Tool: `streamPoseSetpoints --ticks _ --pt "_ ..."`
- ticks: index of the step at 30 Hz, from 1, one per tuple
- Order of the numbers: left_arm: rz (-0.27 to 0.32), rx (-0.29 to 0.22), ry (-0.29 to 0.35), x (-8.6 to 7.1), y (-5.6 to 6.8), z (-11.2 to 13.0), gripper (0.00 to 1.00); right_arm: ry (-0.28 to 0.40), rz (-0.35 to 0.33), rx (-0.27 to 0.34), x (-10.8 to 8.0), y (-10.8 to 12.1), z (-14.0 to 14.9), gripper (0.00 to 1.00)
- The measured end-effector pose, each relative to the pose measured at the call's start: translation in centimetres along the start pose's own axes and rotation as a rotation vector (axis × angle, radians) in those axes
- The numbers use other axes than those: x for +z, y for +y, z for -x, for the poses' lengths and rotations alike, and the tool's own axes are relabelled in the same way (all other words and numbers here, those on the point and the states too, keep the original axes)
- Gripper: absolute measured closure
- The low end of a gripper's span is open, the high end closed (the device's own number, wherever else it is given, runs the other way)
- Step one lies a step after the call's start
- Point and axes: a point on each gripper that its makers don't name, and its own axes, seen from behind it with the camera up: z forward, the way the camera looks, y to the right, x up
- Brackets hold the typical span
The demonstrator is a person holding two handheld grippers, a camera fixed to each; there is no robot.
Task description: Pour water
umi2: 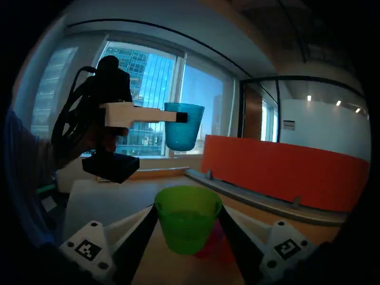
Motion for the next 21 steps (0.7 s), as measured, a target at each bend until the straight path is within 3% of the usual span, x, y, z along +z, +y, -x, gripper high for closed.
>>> streamPoseSetpoints --ticks 21 --pt "-0.071 -0.063 -0.049 -3.0 -3.0 6.6 0.15 -0.028 0.062 0.026 -2.4 3.0 0.4 0.1"
